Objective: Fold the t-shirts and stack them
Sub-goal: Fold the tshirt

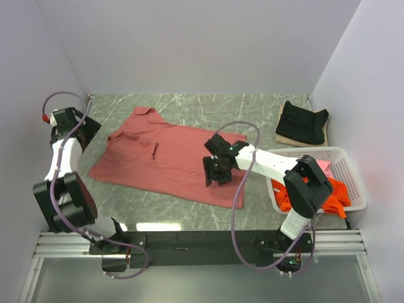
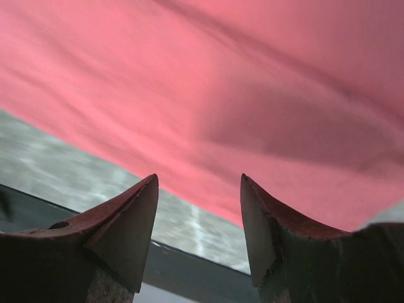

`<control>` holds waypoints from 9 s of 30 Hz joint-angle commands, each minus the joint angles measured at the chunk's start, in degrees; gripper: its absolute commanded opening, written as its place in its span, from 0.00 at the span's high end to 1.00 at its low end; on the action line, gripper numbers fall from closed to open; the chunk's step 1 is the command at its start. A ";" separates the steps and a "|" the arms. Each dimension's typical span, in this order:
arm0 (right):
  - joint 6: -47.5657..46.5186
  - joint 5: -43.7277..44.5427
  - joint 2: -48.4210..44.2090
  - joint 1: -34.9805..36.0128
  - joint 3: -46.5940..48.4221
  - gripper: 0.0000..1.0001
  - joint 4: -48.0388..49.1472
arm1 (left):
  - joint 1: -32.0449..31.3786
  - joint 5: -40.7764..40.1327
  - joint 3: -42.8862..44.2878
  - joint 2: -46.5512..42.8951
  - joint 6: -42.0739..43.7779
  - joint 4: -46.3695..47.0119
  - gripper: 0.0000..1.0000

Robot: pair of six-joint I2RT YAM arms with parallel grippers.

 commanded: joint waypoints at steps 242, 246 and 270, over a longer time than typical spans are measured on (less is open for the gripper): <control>-3.09 10.94 33.94 -31.20 42.10 0.55 -3.99 | -16.15 -4.85 35.56 36.78 -3.94 4.39 1.00; -3.53 11.38 34.29 -31.20 42.88 0.72 -4.52 | -15.63 -3.54 34.51 35.81 -4.55 4.47 1.00; -11.52 8.39 18.22 -30.15 29.97 1.00 -5.92 | -9.47 7.45 23.08 22.54 -3.76 2.98 1.00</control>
